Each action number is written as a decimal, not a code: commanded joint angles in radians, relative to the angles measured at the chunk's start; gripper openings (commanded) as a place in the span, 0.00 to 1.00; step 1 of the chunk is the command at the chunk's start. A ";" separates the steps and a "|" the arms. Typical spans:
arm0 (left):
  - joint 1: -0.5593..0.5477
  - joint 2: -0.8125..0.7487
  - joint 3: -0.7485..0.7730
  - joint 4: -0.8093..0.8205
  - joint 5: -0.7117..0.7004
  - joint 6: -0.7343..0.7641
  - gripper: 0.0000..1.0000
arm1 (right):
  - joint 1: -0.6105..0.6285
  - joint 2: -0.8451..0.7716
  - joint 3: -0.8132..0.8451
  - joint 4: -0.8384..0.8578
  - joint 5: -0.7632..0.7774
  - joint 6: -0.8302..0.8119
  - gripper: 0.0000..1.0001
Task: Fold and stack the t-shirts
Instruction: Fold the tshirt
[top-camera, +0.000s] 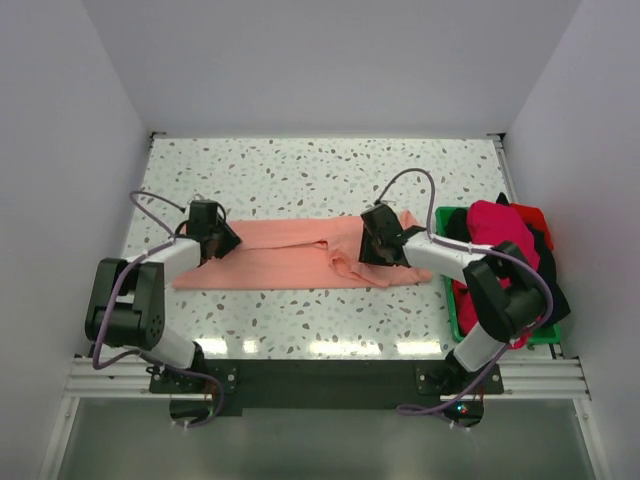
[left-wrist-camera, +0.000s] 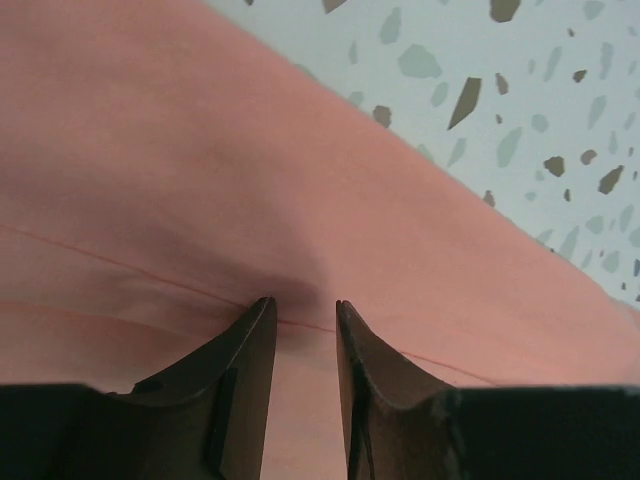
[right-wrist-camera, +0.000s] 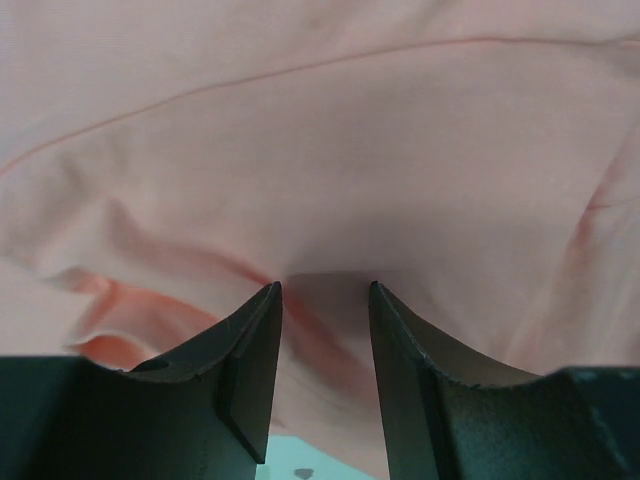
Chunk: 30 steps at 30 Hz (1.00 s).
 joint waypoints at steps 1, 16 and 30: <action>-0.003 -0.004 -0.043 -0.006 -0.093 -0.006 0.34 | -0.065 0.016 -0.023 0.034 -0.052 -0.009 0.44; -0.122 -0.065 -0.182 -0.034 -0.134 -0.127 0.27 | -0.235 0.579 0.703 -0.202 -0.072 -0.232 0.45; -0.496 -0.020 -0.138 0.072 0.005 -0.294 0.30 | -0.251 0.981 1.416 -0.253 -0.171 -0.519 0.64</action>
